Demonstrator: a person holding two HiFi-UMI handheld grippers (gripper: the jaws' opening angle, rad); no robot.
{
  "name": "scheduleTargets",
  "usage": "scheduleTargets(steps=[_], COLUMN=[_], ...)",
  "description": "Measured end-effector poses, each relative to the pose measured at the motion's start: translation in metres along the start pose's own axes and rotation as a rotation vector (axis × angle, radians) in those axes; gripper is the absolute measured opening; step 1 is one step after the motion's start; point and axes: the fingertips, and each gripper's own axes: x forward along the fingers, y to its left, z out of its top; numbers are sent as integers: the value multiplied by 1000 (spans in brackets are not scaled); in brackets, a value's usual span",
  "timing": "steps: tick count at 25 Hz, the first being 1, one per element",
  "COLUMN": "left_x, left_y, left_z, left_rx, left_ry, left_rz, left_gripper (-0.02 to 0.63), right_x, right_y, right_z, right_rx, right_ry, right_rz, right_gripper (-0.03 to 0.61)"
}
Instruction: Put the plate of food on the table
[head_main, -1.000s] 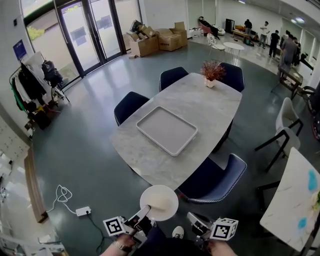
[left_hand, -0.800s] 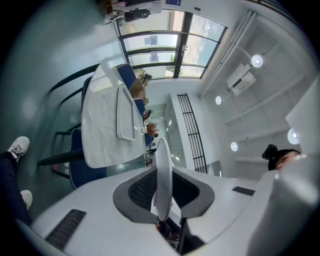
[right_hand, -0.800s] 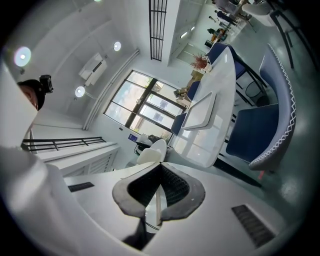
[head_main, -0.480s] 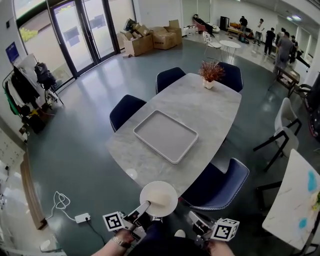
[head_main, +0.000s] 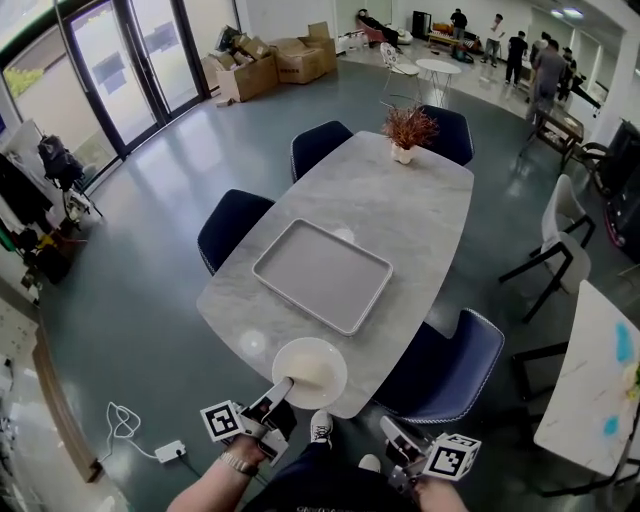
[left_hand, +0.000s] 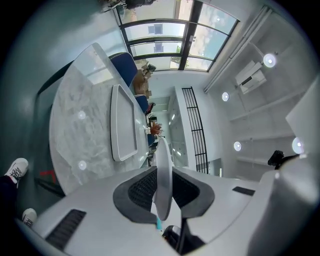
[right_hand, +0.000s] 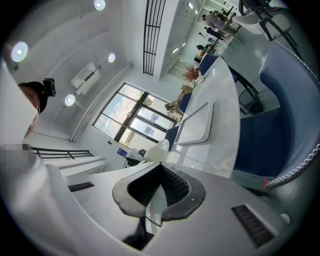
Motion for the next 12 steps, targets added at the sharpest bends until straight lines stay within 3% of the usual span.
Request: scheduleTargets(steps=[12], left_x=[81], left_y=[30], left_z=[73], left_rx=[-46], left_ry=[45], left_rz=[23], left_gripper=[69], right_x=[12], right_y=[-19], right_z=[28], right_rx=[66], right_ry=[-157], right_rz=[-101], right_gripper=[11])
